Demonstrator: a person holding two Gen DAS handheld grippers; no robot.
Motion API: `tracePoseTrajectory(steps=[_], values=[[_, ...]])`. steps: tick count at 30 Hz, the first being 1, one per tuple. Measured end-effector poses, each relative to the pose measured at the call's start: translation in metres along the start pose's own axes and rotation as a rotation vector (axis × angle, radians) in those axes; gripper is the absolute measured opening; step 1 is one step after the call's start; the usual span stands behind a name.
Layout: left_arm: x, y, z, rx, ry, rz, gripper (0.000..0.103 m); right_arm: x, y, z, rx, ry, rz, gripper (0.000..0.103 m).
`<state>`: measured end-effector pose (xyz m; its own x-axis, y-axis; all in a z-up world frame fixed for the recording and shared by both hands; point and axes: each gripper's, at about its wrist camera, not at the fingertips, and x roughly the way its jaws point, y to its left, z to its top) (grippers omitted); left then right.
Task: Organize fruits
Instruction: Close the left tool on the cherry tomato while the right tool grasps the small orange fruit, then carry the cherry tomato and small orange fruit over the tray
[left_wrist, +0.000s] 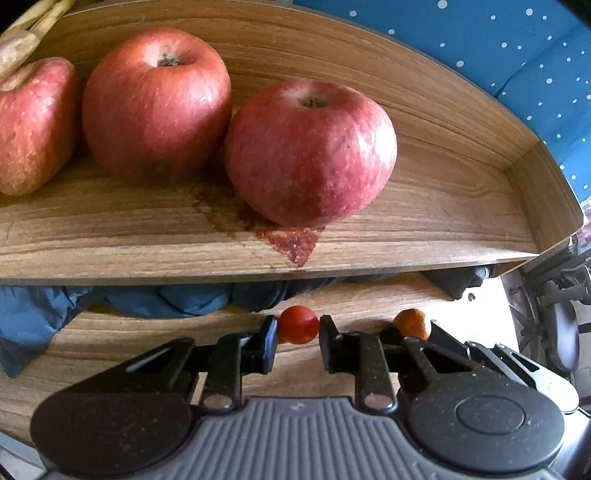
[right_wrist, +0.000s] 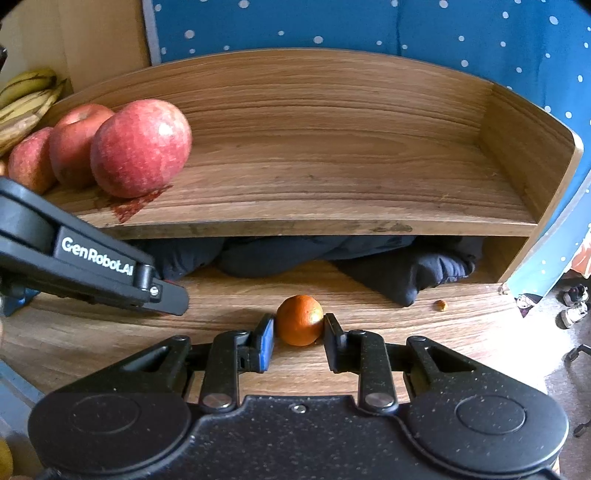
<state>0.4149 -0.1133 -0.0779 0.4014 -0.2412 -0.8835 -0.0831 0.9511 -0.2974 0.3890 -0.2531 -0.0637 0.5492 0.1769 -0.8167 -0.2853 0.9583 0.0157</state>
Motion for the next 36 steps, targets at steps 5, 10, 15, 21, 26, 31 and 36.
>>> tracePoseTrajectory(steps=[5,10,15,21,26,31,36], values=[[-0.002,-0.003,-0.002,0.004,-0.002,-0.002,0.026,-0.005,-0.003,0.001,-0.005,0.003,0.018,0.029],[-0.006,-0.005,-0.006,0.012,-0.003,-0.001,0.026,-0.01,-0.005,0.001,-0.017,0.0,0.029,0.029],[-0.011,-0.008,-0.01,0.02,-0.008,-0.002,0.026,-0.018,-0.006,0.001,-0.02,-0.01,0.037,0.029],[-0.022,-0.008,-0.016,0.024,-0.024,-0.002,0.026,-0.029,-0.005,-0.001,-0.026,-0.024,0.041,0.029],[-0.034,-0.007,-0.021,0.026,-0.045,0.0,0.026,-0.035,0.001,-0.002,-0.032,-0.038,0.044,0.029],[-0.047,-0.004,-0.027,0.014,-0.068,0.01,0.026,-0.043,0.009,-0.007,-0.043,-0.059,0.056,0.029],[-0.061,0.003,-0.037,-0.003,-0.088,0.027,0.026,-0.057,0.021,-0.014,-0.065,-0.079,0.079,0.029]])
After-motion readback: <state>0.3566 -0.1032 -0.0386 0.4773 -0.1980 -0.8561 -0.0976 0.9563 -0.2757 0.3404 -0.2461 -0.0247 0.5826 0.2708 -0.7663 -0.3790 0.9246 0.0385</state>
